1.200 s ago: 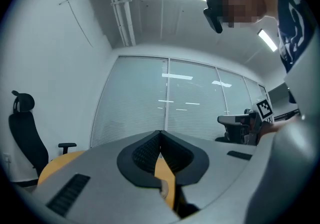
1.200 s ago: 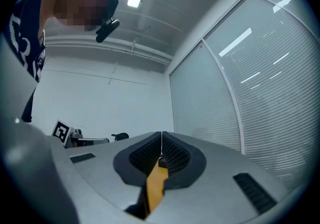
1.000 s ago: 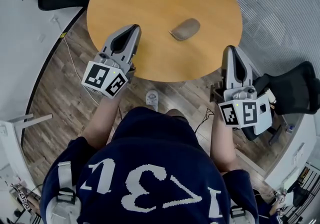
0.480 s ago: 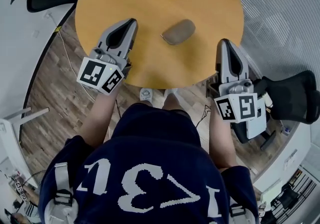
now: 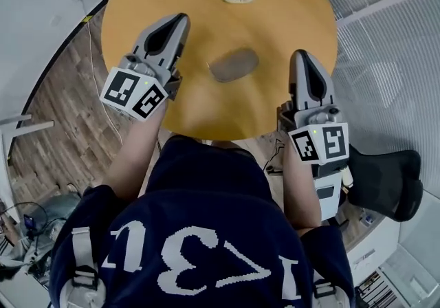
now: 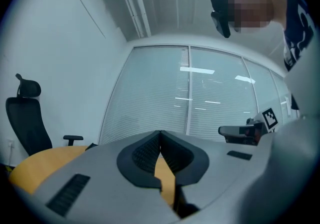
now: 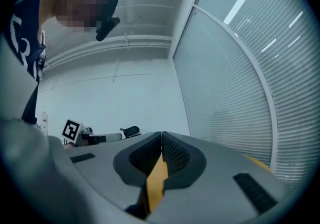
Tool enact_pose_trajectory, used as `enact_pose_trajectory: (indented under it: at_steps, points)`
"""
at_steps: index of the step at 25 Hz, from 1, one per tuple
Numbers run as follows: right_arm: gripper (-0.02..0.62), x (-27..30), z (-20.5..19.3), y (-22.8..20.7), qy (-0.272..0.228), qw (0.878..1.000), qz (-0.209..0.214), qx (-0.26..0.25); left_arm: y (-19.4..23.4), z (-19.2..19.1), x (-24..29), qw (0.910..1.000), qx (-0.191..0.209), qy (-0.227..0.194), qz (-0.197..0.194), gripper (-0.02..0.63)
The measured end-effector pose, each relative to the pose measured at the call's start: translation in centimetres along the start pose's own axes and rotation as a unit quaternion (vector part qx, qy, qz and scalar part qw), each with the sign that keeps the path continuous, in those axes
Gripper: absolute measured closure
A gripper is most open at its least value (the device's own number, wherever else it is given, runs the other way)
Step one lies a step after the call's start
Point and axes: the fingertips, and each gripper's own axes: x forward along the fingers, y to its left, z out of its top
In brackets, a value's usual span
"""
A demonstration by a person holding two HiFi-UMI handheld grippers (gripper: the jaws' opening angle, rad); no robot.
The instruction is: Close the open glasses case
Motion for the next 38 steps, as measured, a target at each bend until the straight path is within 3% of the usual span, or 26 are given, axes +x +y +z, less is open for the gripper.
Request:
enact_pose_trajectory:
  at_steps: [4, 12, 15, 19, 23, 26, 27, 28, 29, 35, 38]
  points:
    - [0.571, 0.9, -2.2, -1.3, 0.020, 1.000, -0.001, 0.004, -0.2, -1.7, 0.0, 0.9994, 0.025, 0.024, 0.006, 0.592]
    - [0.571, 1.9, -8.1, -2.3, 0.085, 0.996, -0.029, 0.024, 1.9, -6.0, -0.1, 0.9982, 0.010, 0.059, 0.007, 0.592]
    - [0.571, 2.2, -11.3, -2.5, 0.133, 0.989, -0.040, 0.048, 2.9, -7.3, 0.0, 0.9977, 0.006, 0.067, 0.014, 0.592]
    - [0.571, 2.8, -17.4, -2.7, 0.208, 0.973, -0.063, 0.081, 4.4, -9.1, 0.3, 0.9963, 0.004, 0.085, 0.011, 0.592]
    - [0.569, 1.8, -22.7, -3.2, 0.259, 0.956, -0.095, 0.095, 4.9, -10.5, 0.1, 0.9950, 0.002, 0.100, -0.001, 0.592]
    - [0.564, 1.2, -26.4, -3.1, 0.293, 0.940, -0.109, 0.135, 5.2, -11.7, -0.1, 0.9931, -0.003, 0.116, -0.015, 0.592]
    - [0.527, 1.1, -27.4, -2.9, 0.300, 0.934, -0.109, 0.161, 5.3, -12.0, -0.2, 0.9926, -0.005, 0.120, -0.018, 0.592]
    - [0.437, 1.0, -28.2, -2.7, 0.303, 0.927, -0.109, 0.191, 5.2, -12.4, -0.3, 0.9921, -0.006, 0.124, -0.021, 0.592]
    - [0.393, 0.9, -28.8, -2.6, 0.302, 0.921, -0.111, 0.219, 5.1, -12.6, -0.3, 0.9916, -0.006, 0.127, -0.024, 0.592]
    - [0.393, 0.0, -31.1, -3.0, 0.306, 0.894, -0.143, 0.295, 4.2, -13.7, -0.5, 0.9892, -0.008, 0.141, -0.038, 0.592]
    - [0.390, 0.1, -32.1, -3.1, 0.307, 0.881, -0.137, 0.333, 4.5, -13.7, -0.6, 0.9886, -0.010, 0.144, -0.042, 0.592]
